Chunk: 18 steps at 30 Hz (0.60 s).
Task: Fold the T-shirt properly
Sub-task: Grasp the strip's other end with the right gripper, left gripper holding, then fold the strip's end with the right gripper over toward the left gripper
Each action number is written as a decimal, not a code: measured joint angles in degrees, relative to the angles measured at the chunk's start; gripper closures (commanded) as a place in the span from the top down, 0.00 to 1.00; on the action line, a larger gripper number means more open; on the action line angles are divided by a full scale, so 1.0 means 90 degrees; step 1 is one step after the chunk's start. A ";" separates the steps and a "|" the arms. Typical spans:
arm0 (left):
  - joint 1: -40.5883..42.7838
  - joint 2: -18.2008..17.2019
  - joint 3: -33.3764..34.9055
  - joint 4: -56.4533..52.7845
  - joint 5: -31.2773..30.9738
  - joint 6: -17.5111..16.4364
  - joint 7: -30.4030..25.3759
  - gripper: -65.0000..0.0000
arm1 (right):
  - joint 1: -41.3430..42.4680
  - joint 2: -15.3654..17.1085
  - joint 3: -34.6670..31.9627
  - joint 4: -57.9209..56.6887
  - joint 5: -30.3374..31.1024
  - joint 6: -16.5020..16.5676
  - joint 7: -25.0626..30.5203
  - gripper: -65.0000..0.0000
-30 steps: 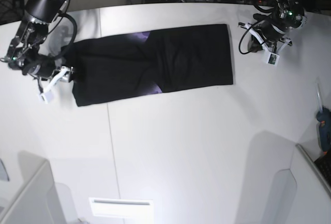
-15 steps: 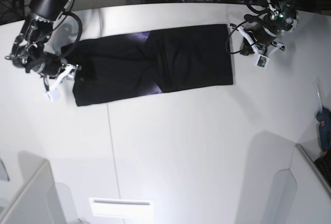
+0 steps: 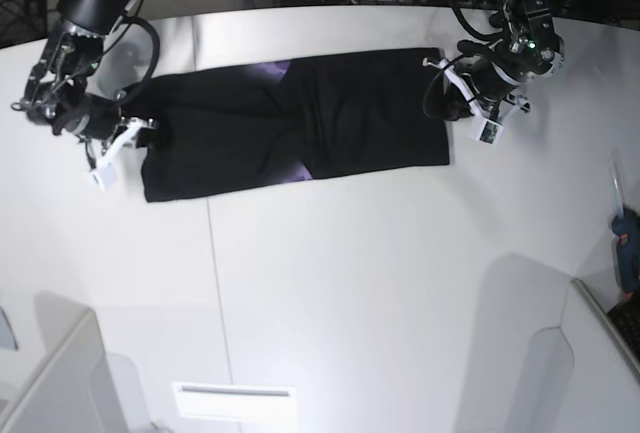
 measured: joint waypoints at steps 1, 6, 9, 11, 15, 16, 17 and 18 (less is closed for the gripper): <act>-0.0036 0.0000 0.0000 -0.0029 0.0015 0.0007 0.0010 0.00 | -0.0012 -0.0012 0.0000 0.0000 0.0000 -0.0002 0.0046 0.09; -0.0250 0.0022 0.0007 -0.0085 0.0102 0.0012 0.0121 0.00 | -0.0010 -0.0012 0.0000 0.0000 -0.0005 -0.0015 0.0158 0.00; -0.0379 0.0034 0.0015 -0.0109 0.0136 0.0015 0.0180 0.00 | -0.0015 -0.0010 0.0000 0.0015 -0.0010 -0.0017 0.0211 0.00; -0.0389 0.0036 0.0017 -0.0097 0.0148 0.0017 0.0199 0.00 | -0.0039 -0.0032 -0.0002 0.0219 -0.0085 -0.0024 0.0170 0.00; -0.0372 0.0034 0.0015 -0.0075 0.0141 0.0036 0.0204 0.00 | -0.0238 -0.0182 0.0010 0.1168 -0.0126 -0.0083 0.0192 0.00; -0.0369 0.0032 -0.0007 -0.0087 0.0141 0.0032 0.0197 0.00 | -0.0299 -0.0257 0.0010 0.1394 -0.0112 -0.0138 0.0136 0.00; -0.0357 0.0032 -0.0032 -0.0085 0.0124 0.0032 0.0197 0.00 | -0.0376 -0.0325 -0.0005 0.1630 -0.0117 -0.0296 0.0107 0.00; -0.0335 0.0027 -0.0041 -0.0058 0.0124 0.0032 0.0199 0.00 | -0.0440 -0.0381 -0.0017 0.1829 -0.0109 -0.0357 0.0066 0.00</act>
